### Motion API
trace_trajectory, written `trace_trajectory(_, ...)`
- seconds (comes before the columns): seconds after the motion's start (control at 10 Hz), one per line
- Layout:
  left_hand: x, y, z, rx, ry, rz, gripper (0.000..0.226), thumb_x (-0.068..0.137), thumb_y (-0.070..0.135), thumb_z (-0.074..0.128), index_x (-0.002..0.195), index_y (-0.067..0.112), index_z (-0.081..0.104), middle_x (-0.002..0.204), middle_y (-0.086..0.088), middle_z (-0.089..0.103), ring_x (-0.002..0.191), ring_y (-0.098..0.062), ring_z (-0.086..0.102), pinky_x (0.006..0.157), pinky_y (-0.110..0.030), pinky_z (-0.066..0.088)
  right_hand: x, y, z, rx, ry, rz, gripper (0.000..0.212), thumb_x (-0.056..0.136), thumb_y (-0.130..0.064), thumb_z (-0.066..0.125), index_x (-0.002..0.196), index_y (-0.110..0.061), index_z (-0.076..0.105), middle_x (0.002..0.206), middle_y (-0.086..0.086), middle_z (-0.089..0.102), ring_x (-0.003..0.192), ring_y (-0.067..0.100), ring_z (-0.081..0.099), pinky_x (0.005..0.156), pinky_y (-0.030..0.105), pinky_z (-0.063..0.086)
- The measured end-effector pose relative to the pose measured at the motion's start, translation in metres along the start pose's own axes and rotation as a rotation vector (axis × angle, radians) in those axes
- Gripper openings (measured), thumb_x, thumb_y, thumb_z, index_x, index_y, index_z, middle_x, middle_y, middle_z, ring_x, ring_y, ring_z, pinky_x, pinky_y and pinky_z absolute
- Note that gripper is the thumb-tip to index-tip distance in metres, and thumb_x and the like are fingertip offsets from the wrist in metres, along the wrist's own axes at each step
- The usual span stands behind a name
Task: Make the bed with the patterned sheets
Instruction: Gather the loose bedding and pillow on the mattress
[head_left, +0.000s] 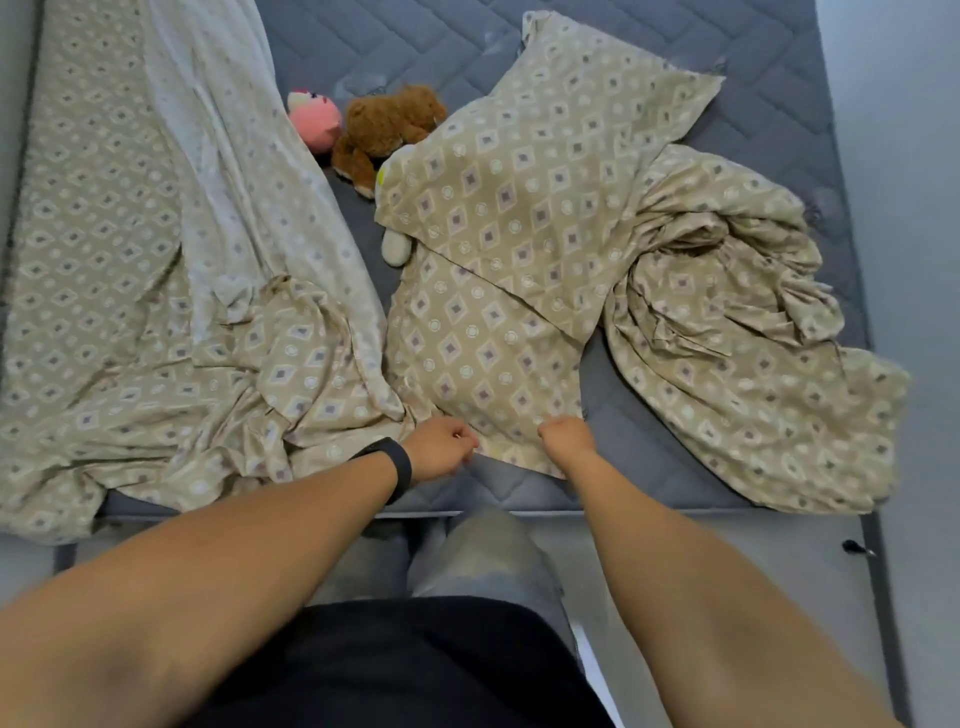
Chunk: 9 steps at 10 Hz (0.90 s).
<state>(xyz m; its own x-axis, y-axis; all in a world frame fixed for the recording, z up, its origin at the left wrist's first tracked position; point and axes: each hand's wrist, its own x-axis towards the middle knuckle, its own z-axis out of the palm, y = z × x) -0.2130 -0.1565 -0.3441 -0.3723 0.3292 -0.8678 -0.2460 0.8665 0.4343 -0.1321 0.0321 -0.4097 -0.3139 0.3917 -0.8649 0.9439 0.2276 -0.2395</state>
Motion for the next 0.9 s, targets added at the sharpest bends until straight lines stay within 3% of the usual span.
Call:
trace_trajectory(0.1,0.030,0.019,0.011,0.064,-0.016,-0.004,0.029,0.104,0.020,0.048,0.115,-0.001,0.065,0.106,-0.015,0.069,0.079,-0.018,0.059,0.072,-0.028,0.047,0.049,0.016,0.001,0.031,-0.046,0.016,0.034,0.096,-0.016,0.050,0.063,-0.017,0.042,0.066,0.001,0.044,0.067,0.022,0.044,0.060,0.031,0.037)
trace_trajectory(0.2,0.054,0.035,0.012,0.054,-0.017,-0.038,0.027,0.104,0.017,0.046,0.114,0.000,0.065,0.105,-0.014,0.069,0.082,-0.023,0.060,0.072,-0.030,0.048,0.081,0.015,0.000,-0.030,-0.054,-0.006,0.023,0.093,-0.017,0.052,0.070,-0.012,0.051,0.070,0.004,0.050,0.065,0.021,0.048,0.055,0.032,0.033)
trace_trajectory(0.3,0.073,0.047,0.006,0.108,-0.043,-0.042,0.027,0.104,0.018,0.046,0.114,0.003,0.065,0.109,-0.012,0.069,0.097,-0.030,0.065,0.091,-0.040,0.053,0.106,0.013,0.000,0.033,-0.087,-0.016,0.026,0.095,-0.027,0.055,0.118,-0.018,0.062,0.111,0.007,0.062,0.099,0.028,0.061,0.073,0.031,0.040)
trace_trajectory(0.4,0.090,0.051,-0.006,0.182,-0.039,-0.060,0.029,0.104,0.022,0.046,0.114,0.001,0.064,0.112,-0.018,0.070,0.104,-0.037,0.065,0.097,-0.049,0.051,0.123,0.004,0.007,0.087,-0.121,0.005,0.070,0.095,-0.034,0.062,0.154,-0.015,0.031,0.147,0.011,0.048,0.129,0.035,0.051,0.089,0.034,0.042)
trace_trajectory(0.5,0.105,0.051,-0.014,0.195,-0.022,-0.077,0.028,0.104,0.025,0.046,0.114,0.006,0.065,0.110,-0.015,0.069,0.103,-0.034,0.065,0.097,-0.048,0.052,0.144,-0.006,0.013,0.129,-0.142,0.063,0.100,0.080,-0.053,0.073,0.158,-0.016,0.021,0.156,0.008,0.039,0.139,0.037,0.039,0.109,0.043,0.040)
trace_trajectory(0.6,0.110,0.050,-0.018,0.213,0.000,-0.086,0.025,0.103,0.021,0.046,0.115,0.009,0.065,0.109,-0.011,0.068,0.101,-0.028,0.064,0.094,-0.039,0.051,0.175,-0.013,0.023,0.381,-0.216,0.175,0.132,0.053,-0.068,0.078,0.158,-0.016,0.019,0.157,0.009,0.038,0.140,0.037,0.038,0.114,0.051,0.037)
trace_trajectory(0.7,0.107,0.047,-0.021,0.207,0.017,-0.087,0.026,0.103,0.019,0.047,0.116,0.008,0.065,0.110,-0.010,0.068,0.101,-0.027,0.064,0.091,-0.035,0.050,0.169,-0.032,0.023,0.468,-0.238,0.181,0.121,0.059,-0.068,0.082,0.153,-0.010,0.033,0.149,0.011,0.049,0.134,0.036,0.049,0.110,0.048,0.043)
trace_trajectory(0.8,0.101,0.044,-0.027,0.204,0.018,-0.085,0.027,0.104,0.021,0.046,0.118,0.006,0.065,0.108,-0.008,0.066,0.094,-0.023,0.062,0.082,-0.029,0.049,0.154,-0.050,0.020,0.512,-0.251,0.117,0.083,0.079,-0.050,0.081,0.140,-0.003,0.051,0.135,0.010,0.059,0.122,0.033,0.058,0.100,0.039,0.049)
trace_trajectory(0.9,0.091,0.042,-0.038,0.226,0.045,-0.079,0.027,0.104,0.022,0.046,0.118,0.008,0.064,0.112,-0.008,0.067,0.100,-0.028,0.062,0.088,-0.034,0.050,0.152,-0.045,0.018,0.483,-0.176,0.040,0.086,0.067,-0.063,0.077,0.131,-0.008,0.061,0.129,0.008,0.063,0.116,0.035,0.060,0.103,0.046,0.049)
